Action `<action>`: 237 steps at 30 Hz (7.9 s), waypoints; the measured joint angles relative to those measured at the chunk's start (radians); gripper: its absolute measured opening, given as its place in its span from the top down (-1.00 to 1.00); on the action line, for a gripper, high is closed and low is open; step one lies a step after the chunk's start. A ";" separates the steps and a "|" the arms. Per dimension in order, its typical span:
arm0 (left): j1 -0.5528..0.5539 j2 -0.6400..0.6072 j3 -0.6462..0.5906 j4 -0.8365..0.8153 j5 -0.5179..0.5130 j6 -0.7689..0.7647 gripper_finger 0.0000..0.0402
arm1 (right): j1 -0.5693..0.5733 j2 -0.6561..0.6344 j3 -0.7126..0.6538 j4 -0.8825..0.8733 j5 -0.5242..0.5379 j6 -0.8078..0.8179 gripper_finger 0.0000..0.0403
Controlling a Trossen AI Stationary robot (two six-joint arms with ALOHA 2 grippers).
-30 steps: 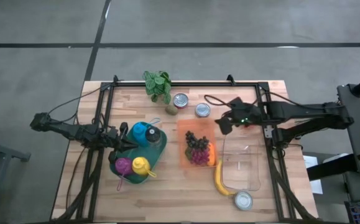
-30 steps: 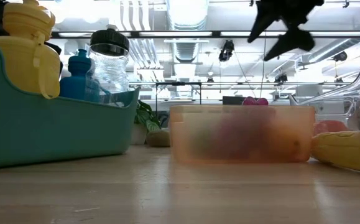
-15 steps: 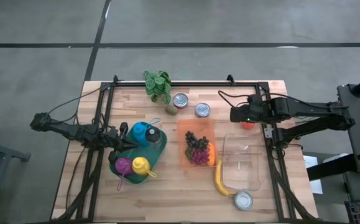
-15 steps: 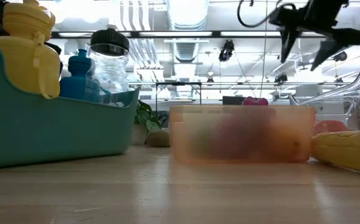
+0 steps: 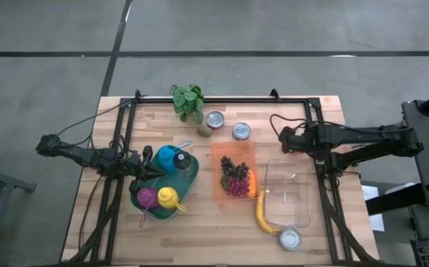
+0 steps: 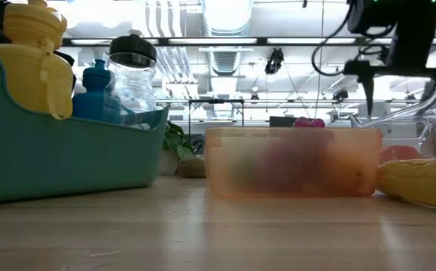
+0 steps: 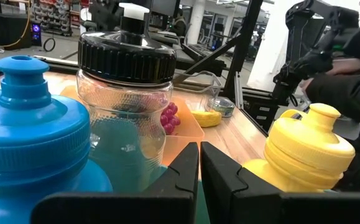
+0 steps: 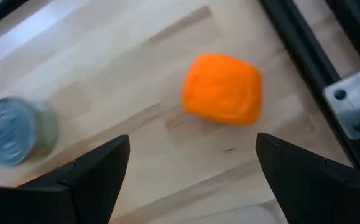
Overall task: Pick & Place Food Item
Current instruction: Put the orange into the orange bin
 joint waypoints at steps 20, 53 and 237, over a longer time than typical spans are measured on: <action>0.000 0.000 0.000 0.000 0.000 0.000 0.89 | -0.072 0.033 -0.092 0.046 0.009 0.118 -0.73; 0.000 0.000 0.000 0.000 0.000 0.000 0.89 | -0.179 0.359 -0.102 0.174 -0.075 -0.039 -0.73; 0.000 0.000 0.000 0.000 0.000 0.000 0.89 | -0.447 0.327 -0.208 0.534 -0.052 -0.474 -0.42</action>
